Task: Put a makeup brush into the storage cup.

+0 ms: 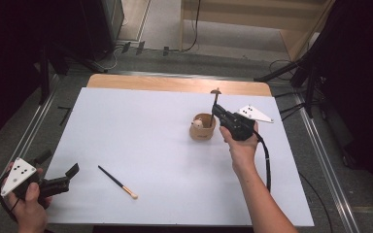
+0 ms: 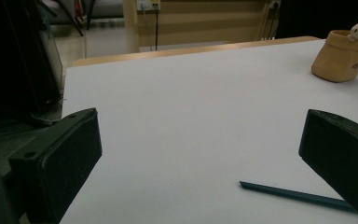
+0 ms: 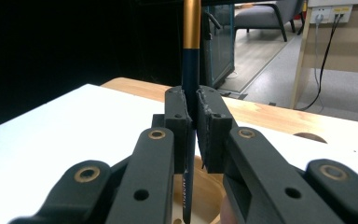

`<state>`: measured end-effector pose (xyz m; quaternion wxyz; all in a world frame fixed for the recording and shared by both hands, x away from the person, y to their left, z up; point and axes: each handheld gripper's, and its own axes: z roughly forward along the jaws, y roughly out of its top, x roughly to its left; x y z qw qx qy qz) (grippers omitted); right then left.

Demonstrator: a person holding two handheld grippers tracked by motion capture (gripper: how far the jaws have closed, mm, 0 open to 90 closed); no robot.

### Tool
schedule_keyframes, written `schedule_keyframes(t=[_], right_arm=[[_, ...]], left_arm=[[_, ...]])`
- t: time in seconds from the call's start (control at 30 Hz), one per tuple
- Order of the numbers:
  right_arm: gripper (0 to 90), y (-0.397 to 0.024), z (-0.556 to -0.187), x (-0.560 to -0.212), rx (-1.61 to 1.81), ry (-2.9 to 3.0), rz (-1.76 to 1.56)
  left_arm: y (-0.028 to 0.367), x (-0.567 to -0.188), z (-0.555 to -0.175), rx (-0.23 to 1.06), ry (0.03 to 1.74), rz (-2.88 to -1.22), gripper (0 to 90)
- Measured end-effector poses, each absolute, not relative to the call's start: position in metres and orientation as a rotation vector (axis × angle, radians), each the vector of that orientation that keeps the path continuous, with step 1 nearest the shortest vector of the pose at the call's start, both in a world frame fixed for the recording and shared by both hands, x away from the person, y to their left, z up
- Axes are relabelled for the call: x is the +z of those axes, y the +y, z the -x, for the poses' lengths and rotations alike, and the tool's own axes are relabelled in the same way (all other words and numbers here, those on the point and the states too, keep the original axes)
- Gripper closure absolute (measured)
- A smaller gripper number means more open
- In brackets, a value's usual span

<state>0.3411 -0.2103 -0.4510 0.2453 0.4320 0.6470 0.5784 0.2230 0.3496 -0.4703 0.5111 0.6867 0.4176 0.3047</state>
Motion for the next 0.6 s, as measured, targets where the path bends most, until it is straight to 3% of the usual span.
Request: schedule_keyframes(t=[0.6], right_arm=[[84.7, -0.207, -0.341, -0.473, 1.545, 1.780, -1.236]], left_arm=[[0.350, -0.470, -0.223, 0.735, 1.000, -1.652, 0.0]])
